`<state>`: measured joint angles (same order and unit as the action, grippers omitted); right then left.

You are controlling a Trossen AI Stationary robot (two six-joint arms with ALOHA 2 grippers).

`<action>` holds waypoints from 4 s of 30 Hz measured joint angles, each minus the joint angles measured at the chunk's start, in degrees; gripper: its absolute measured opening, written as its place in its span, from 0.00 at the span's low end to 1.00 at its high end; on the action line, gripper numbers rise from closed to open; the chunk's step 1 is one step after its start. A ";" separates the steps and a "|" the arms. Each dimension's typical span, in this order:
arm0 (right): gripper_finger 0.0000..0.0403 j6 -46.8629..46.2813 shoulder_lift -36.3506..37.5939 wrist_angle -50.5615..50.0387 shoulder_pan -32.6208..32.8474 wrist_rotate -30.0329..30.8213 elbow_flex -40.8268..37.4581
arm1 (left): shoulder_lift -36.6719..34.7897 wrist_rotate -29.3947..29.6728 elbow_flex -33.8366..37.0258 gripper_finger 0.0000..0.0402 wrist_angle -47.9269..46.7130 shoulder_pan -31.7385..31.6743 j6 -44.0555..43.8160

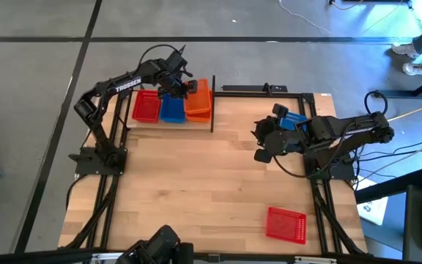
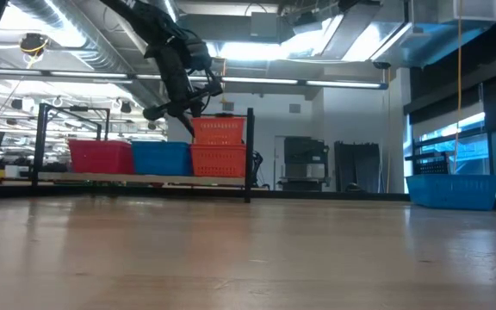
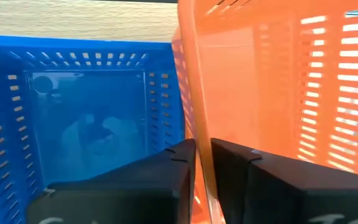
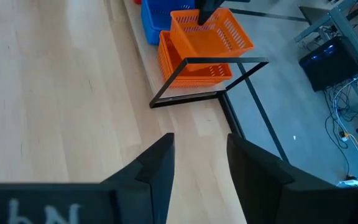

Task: Stack baskets on shelf by color
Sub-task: Stack the orange bin on the orange bins on the shelf, then stack the blue bin on the blue bins on the shelf

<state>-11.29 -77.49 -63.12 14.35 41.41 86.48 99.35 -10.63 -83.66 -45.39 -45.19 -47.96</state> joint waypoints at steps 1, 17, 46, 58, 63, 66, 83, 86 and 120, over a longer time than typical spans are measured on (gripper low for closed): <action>0.37 0.00 0.00 -0.01 0.00 0.00 0.00 | 0.00 0.00 0.00 0.10 0.02 0.02 0.01; 0.37 0.02 0.00 -0.02 0.00 0.00 0.00 | 0.00 -1.35 0.00 0.16 3.98 0.87 7.16; 0.37 -45.38 10.33 -26.32 -9.13 -15.69 0.01 | -23.17 -0.17 0.00 0.15 3.60 10.69 26.69; 0.37 -61.42 7.50 -24.33 -31.68 -30.67 -11.72 | -30.71 -0.16 -0.04 0.15 3.24 27.39 26.18; 0.37 -58.90 7.23 -12.42 -36.98 -36.87 -22.07 | -30.91 -0.11 -0.04 0.15 3.24 30.86 26.16; 0.37 -57.51 6.89 -5.63 -38.92 -37.53 -28.19 | -31.06 -0.11 -0.04 0.14 3.37 31.81 26.15; 0.37 -21.53 6.19 0.11 -41.64 -38.53 -41.97 | -31.01 0.68 -0.04 0.14 3.39 32.52 27.55; 0.37 -16.75 6.19 0.45 -41.62 -38.46 -41.97 | -31.01 0.70 -0.04 0.14 3.38 32.52 27.57; 0.04 -1.26 -9.75 10.03 -44.48 -35.65 -41.44 | -30.99 0.99 -0.02 0.14 -0.57 32.52 27.66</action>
<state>-12.55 -87.24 -53.09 -30.14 5.76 45.04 68.36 -9.64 -83.68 -45.95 -12.67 -20.29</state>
